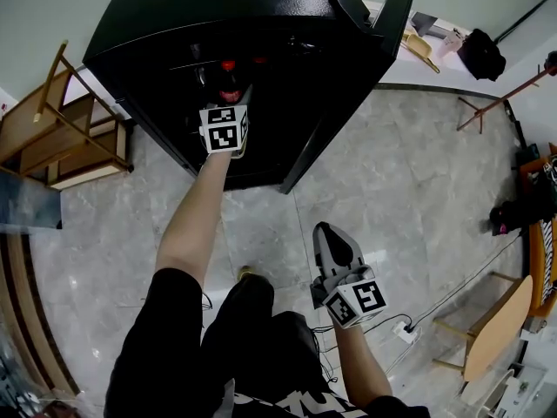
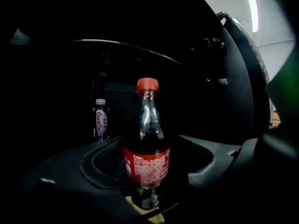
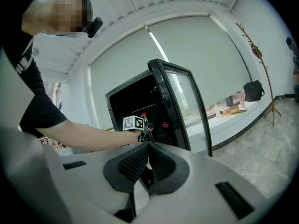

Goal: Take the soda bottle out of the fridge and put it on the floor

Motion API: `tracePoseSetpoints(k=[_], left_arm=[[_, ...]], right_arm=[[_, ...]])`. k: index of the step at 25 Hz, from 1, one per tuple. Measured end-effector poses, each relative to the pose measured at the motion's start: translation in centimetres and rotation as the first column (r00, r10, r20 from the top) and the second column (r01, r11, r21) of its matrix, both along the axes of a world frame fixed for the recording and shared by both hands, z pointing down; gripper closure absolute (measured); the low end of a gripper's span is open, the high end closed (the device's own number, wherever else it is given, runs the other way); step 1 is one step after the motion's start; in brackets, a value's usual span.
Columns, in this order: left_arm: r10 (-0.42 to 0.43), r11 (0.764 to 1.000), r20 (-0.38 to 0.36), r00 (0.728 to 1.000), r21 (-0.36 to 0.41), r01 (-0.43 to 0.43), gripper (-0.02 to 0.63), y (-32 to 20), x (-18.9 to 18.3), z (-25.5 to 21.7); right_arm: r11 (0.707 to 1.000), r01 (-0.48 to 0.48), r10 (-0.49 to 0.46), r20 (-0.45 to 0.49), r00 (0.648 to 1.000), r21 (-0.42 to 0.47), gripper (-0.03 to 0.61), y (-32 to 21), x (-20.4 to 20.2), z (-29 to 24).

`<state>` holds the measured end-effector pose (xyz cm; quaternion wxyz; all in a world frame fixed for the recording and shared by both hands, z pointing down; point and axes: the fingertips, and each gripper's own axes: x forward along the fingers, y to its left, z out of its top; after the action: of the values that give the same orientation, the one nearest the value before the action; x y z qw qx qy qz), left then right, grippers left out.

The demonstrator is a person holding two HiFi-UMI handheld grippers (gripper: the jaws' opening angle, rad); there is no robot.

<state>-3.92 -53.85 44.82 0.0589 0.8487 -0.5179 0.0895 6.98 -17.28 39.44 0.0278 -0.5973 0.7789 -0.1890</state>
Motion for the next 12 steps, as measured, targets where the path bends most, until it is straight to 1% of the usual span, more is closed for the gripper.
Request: tracePoseSetpoints(k=[2,3,9,12], left_arm=[[-0.007,1.0,0.004,1.0,0.0,0.007,0.292,-0.5,0.0,0.4],[-0.005,1.0,0.005,1.0,0.003,0.005,0.301,-0.6,0.0,0.4],[0.022,1.0,0.004,1.0,0.001,-0.022,0.307,0.0,-0.4,0.2],[0.026,1.0,0.017,1.0,-0.007,-0.026,0.307,0.9,-0.5,0.1]], right_arm=[[1.0,-0.013,0.013,-0.002,1.0,-0.002,0.555,0.0,0.6,0.3],[1.0,-0.018,0.018,-0.002,1.0,-0.004,0.555,0.0,0.8,0.5],[0.999,-0.032,0.032,-0.002,0.999,-0.014,0.555,0.1,1.5,1.2],[1.0,-0.017,0.017,-0.007,1.0,-0.011,0.555,0.2,1.3,1.0]])
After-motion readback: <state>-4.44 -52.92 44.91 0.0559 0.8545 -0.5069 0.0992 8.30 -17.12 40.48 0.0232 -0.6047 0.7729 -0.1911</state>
